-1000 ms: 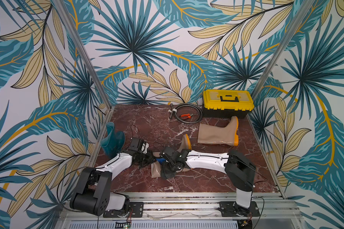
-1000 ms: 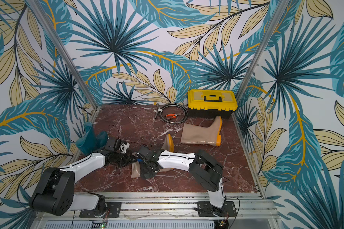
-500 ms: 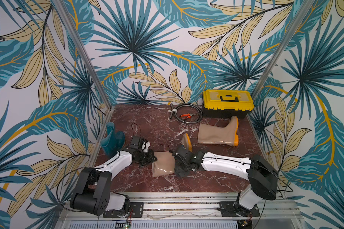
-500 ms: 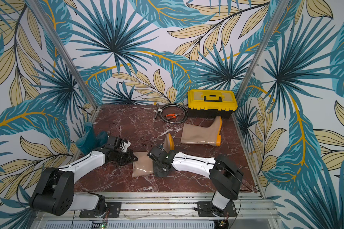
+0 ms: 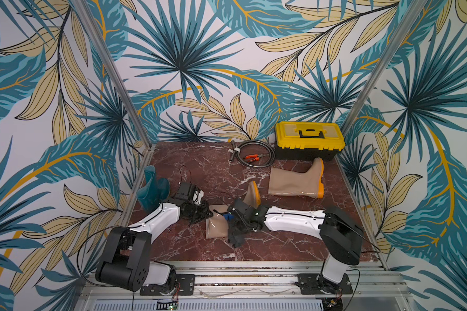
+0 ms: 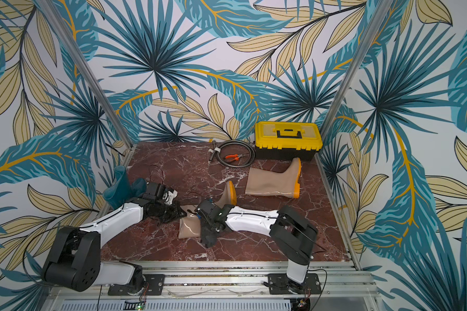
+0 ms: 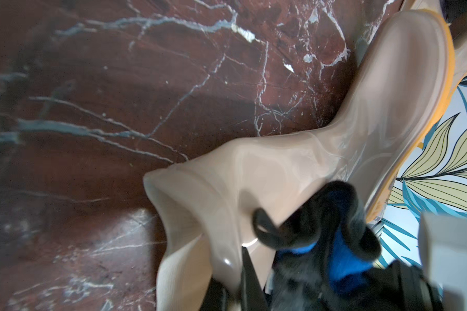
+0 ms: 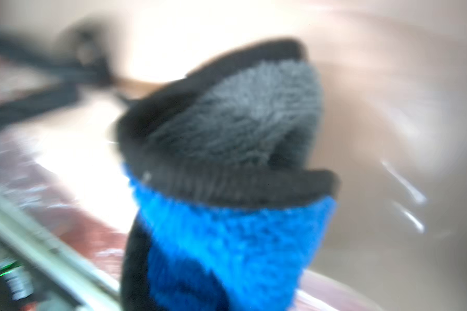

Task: Wipe the rubber boots with a cloth
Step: Wipe the dirt off the rubber boot.

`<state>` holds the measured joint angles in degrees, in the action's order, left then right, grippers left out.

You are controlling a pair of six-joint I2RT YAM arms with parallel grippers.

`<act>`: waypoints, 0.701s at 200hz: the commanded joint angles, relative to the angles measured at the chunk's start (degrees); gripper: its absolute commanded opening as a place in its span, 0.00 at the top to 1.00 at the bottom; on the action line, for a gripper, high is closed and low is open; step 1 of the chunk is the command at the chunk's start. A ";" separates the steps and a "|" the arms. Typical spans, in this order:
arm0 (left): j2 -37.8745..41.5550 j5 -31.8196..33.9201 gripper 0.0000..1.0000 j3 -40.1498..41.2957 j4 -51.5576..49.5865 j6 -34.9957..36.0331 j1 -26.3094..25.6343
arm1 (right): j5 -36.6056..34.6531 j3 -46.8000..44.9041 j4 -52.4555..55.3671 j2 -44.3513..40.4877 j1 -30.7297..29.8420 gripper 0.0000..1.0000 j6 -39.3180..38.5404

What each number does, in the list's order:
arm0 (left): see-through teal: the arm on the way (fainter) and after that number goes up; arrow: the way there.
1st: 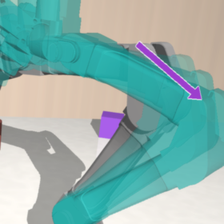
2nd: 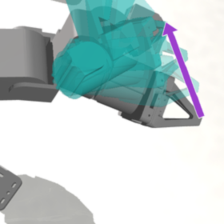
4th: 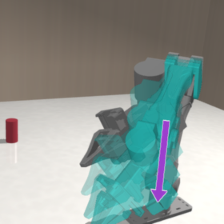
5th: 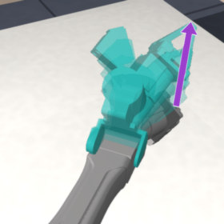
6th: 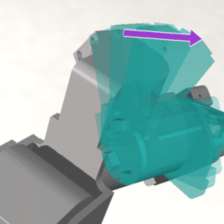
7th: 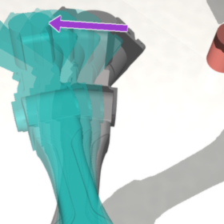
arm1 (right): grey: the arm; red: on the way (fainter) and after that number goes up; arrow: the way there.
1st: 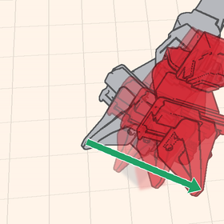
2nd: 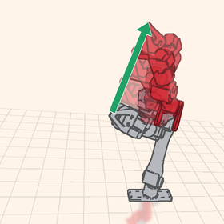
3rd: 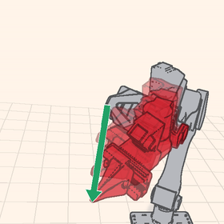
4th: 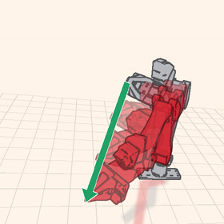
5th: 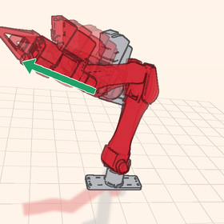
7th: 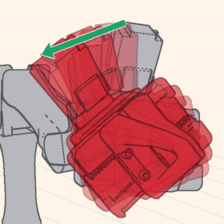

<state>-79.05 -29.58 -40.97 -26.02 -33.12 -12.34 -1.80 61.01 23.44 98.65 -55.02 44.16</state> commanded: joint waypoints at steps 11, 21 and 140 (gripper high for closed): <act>3.17 2.66 1.00 -0.75 -1.96 3.60 0.30 | -6.16 -7.54 7.39 -12.68 4.09 1.00 -0.32; 3.34 2.48 1.00 -1.02 -2.43 4.31 0.30 | -5.56 -6.11 8.89 -14.27 4.14 1.00 -0.83; 5.31 3.17 1.00 -5.00 -4.87 12.60 0.26 | -0.09 36.15 30.93 16.75 6.43 1.00 -28.09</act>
<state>-74.26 -27.33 -43.79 -29.98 -23.49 -12.29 -1.08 91.70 45.15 109.80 -51.42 24.34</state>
